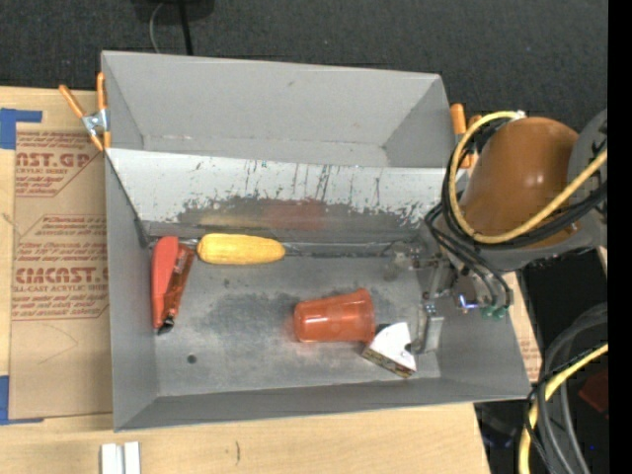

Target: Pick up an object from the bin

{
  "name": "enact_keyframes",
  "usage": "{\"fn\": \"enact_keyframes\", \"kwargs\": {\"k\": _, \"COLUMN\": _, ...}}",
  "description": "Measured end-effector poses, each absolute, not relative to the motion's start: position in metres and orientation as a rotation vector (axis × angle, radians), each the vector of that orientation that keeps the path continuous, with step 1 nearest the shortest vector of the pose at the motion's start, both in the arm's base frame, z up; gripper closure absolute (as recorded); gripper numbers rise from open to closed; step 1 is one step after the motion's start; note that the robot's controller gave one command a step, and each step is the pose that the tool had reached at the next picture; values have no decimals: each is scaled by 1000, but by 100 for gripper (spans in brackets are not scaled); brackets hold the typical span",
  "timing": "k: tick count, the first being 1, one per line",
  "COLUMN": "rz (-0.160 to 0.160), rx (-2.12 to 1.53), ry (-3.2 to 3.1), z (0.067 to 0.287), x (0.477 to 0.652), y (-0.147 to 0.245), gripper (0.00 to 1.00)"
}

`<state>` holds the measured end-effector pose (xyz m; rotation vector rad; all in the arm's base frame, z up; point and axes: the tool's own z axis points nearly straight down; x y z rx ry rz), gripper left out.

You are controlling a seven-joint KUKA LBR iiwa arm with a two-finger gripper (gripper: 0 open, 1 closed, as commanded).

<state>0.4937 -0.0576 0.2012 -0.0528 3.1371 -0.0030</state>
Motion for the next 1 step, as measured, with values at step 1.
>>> {"fn": "enact_keyframes", "kwargs": {"k": 1, "rz": 0, "rx": -41, "ry": 3135, "z": 141, "x": 496, "y": -32, "gripper": 0}}
